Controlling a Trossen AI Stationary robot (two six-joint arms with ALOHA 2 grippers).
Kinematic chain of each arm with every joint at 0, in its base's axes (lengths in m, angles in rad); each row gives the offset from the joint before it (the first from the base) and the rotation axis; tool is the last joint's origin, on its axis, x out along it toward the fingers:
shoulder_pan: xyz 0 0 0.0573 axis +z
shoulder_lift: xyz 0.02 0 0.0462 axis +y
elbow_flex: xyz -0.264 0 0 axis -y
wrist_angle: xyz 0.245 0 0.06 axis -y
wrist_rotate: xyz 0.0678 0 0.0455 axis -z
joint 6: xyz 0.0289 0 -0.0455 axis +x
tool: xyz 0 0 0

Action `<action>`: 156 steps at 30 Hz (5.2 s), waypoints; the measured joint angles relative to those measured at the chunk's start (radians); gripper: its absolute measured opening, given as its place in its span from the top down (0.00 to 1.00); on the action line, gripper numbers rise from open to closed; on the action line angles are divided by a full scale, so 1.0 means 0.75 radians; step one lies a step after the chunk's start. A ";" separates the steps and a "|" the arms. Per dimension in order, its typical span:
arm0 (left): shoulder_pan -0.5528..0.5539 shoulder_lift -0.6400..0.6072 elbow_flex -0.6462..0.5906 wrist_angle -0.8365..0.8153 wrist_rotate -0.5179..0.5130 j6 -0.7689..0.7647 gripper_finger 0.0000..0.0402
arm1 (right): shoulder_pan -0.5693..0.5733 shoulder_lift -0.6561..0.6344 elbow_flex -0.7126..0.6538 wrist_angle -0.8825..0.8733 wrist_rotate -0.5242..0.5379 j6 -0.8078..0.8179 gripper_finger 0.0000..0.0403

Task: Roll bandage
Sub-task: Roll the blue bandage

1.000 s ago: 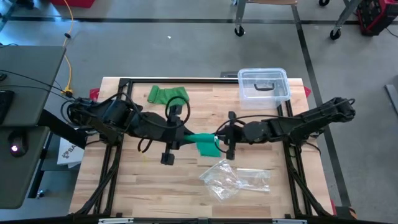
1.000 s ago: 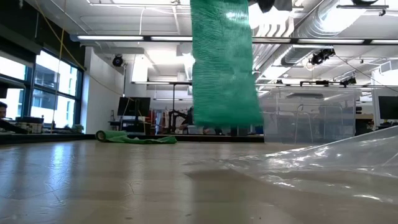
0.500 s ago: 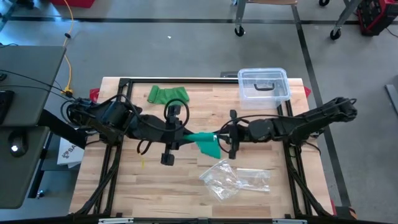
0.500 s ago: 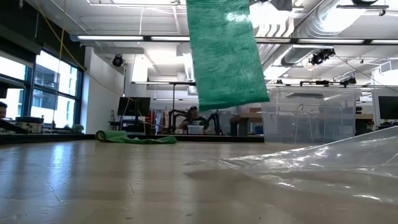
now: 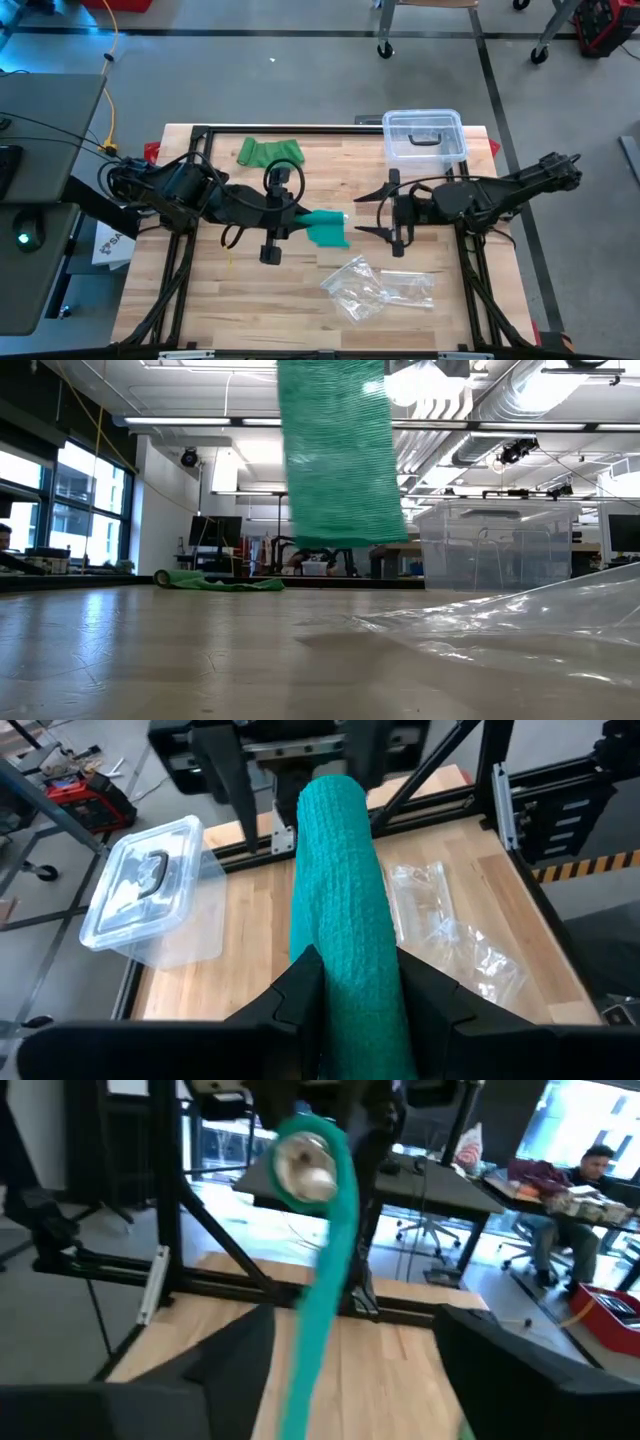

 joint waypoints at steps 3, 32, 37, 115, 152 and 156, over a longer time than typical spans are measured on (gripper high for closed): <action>0.000 0.019 0.000 0.000 -0.007 0.054 0.79 | 0.002 0.025 0.005 0.088 -0.034 -0.001 0.29; -0.001 0.106 -0.001 -0.015 -0.163 0.230 0.79 | -0.077 0.103 0.005 0.189 -0.142 0.095 0.78; -0.001 0.102 -0.001 -0.019 -0.159 0.184 0.74 | -0.076 0.103 0.005 0.187 -0.142 0.071 0.86; -0.228 -0.153 -0.925 1.605 -0.443 0.816 0.68 | -0.086 -0.050 0.005 0.095 -0.541 0.141 0.91; -0.103 -0.235 -0.926 1.503 -0.199 0.554 0.99 | -0.072 -0.124 0.004 -0.053 -0.391 0.133 0.51; -0.131 -0.241 -0.926 1.525 -0.197 0.633 0.99 | -0.028 -0.153 0.004 -0.110 -0.297 0.123 0.51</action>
